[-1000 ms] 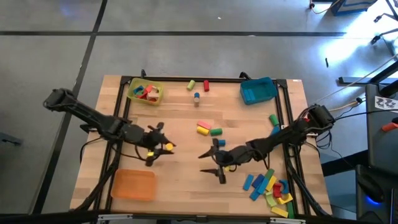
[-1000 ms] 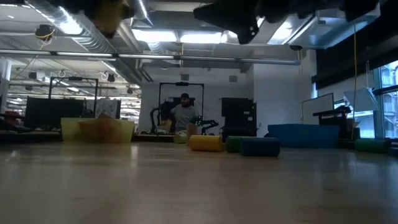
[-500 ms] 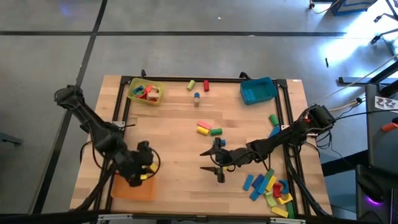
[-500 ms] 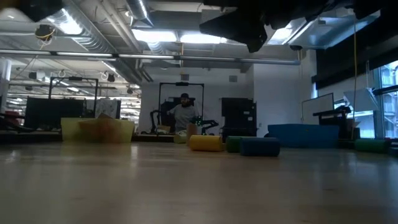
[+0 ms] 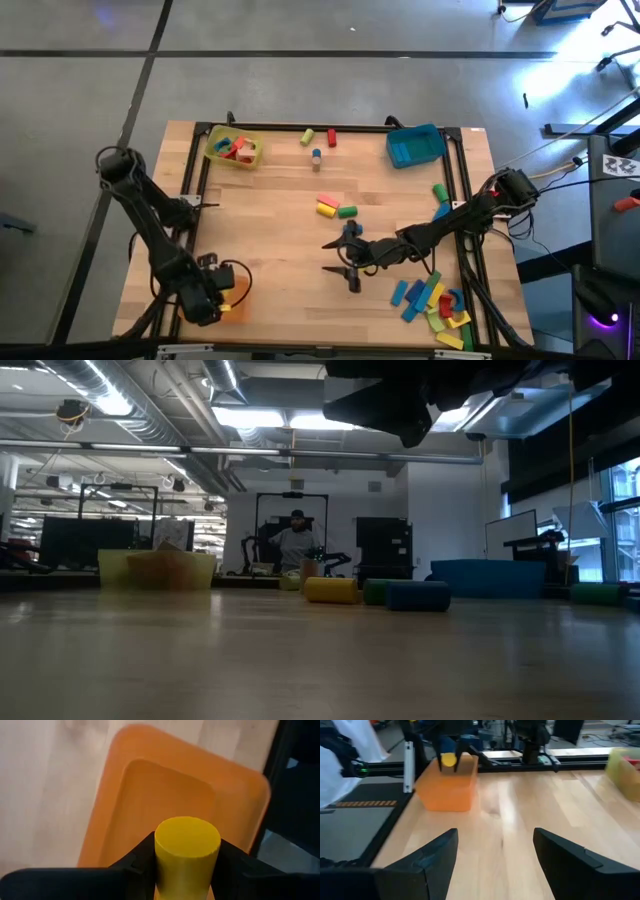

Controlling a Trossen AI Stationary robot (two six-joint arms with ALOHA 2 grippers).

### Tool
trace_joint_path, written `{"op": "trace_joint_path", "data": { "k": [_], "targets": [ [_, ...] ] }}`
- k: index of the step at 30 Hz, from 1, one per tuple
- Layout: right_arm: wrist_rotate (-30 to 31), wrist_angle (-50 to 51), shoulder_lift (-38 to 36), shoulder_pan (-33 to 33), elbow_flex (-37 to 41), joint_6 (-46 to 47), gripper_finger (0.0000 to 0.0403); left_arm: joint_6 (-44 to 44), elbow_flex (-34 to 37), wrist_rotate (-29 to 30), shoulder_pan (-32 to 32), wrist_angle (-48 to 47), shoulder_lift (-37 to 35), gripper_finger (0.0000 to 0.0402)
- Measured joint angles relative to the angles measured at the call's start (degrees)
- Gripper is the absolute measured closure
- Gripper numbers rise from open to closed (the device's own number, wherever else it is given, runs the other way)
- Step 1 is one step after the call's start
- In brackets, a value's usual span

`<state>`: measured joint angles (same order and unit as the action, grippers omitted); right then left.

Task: Sort blocks by size
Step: Put the yellow cylindrical block into the light orange bin, then put the blue cylindrical block into the light orange bin

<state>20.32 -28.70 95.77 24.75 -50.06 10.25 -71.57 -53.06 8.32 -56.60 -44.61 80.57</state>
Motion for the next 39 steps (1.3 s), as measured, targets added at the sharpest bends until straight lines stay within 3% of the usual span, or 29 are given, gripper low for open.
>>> {"op": "trace_joint_path", "data": {
  "k": [8,16,23,27,32,39],
  "targets": [
    [2.22,0.65,0.00,-0.02,0.00,1.38,0.0141,1.63,0.04,-0.23,-1.02,0.21,4.22,0.0283],
    [2.20,1.43,0.00,-0.02,0.00,1.50,0.0141,4.98,1.10,-0.79,1.03,0.18,7.70,0.0233],
    [2.21,2.36,0.00,0.00,0.00,1.90,0.0141,8.15,1.18,-6.83,4.95,-0.22,5.64,0.0201],
    [2.20,2.31,0.00,0.00,0.00,1.96,0.0141,10.91,0.30,-6.81,6.84,-0.17,0.79,0.0192],
    [2.19,2.81,-0.25,0.02,0.01,1.95,0.0141,15.98,0.26,-1.23,9.59,0.02,-5.90,0.0194],
    [2.89,21.16,-8.21,0.00,0.00,7.21,0.0141,28.34,0.24,12.07,12.78,2.24,-11.00,0.0196]
  ]
}}
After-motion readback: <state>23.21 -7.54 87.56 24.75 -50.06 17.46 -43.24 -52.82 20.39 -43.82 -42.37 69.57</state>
